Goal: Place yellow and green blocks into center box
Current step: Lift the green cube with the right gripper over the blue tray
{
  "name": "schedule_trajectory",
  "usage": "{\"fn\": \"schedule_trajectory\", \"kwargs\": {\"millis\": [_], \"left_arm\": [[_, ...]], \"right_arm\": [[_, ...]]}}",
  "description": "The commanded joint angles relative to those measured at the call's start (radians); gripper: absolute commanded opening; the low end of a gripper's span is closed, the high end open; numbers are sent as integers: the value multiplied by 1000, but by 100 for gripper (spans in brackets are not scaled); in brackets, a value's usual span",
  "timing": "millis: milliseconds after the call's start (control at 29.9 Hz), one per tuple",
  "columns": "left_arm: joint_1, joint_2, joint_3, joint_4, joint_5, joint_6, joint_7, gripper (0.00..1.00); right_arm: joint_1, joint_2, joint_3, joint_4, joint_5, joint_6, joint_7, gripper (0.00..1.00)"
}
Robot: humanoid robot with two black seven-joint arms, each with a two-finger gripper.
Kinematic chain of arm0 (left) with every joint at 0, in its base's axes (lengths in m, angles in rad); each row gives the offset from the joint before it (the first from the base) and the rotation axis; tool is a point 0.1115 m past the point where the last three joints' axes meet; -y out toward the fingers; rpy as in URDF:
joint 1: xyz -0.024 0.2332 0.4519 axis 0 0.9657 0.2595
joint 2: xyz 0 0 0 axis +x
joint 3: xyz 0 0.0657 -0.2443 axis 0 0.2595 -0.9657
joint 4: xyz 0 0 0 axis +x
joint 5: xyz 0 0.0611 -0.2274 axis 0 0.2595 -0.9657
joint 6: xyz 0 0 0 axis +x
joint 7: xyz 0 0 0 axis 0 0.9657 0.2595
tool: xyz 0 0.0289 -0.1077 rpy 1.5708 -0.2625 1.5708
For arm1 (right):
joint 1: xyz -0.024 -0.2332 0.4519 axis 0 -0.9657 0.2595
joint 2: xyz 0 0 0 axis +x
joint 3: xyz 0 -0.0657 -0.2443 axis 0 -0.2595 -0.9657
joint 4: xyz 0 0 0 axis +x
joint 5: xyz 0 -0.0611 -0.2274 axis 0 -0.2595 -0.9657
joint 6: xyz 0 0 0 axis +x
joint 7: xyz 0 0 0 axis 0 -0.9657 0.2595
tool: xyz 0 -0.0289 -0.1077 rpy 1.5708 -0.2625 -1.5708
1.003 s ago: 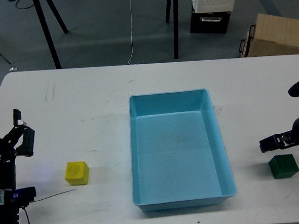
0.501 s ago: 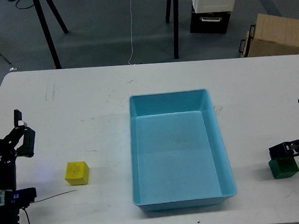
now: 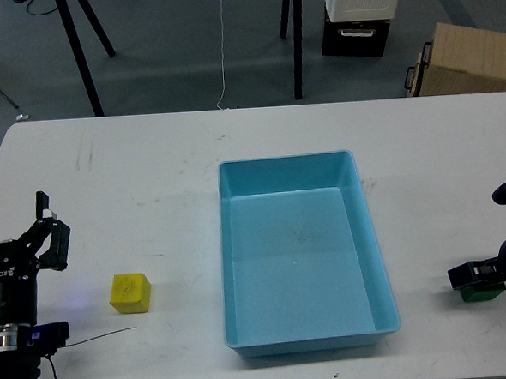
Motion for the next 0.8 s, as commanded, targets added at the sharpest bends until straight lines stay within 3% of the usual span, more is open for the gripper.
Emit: {"fn": "schedule_trajectory", "kwargs": {"millis": [0, 67, 167, 435, 602, 769], "left_arm": [[0, 0, 0, 2, 0, 0, 0, 100], [0, 0, 0, 2, 0, 0, 0, 100], [0, 0, 0, 2, 0, 0, 2, 100], [0, 0, 0, 4, 0, 0, 2, 100], [1, 0, 2, 5, -2, 0, 2, 100], [1, -2, 5, 5, 0, 0, 2, 100]], "right_arm": [[-4, 8, 0, 0, 0, 1, -11, 53], [-8, 10, 0, 0, 0, 0, -40, 25], [-10, 10, 2, 0, 3, -16, -43, 0], [14, -21, 140, 16, 18, -114, -41, 0], [158, -22, 181, 28, 89, -112, -40, 0], [355, 115, 172, 40, 262, -88, -40, 0]]}}
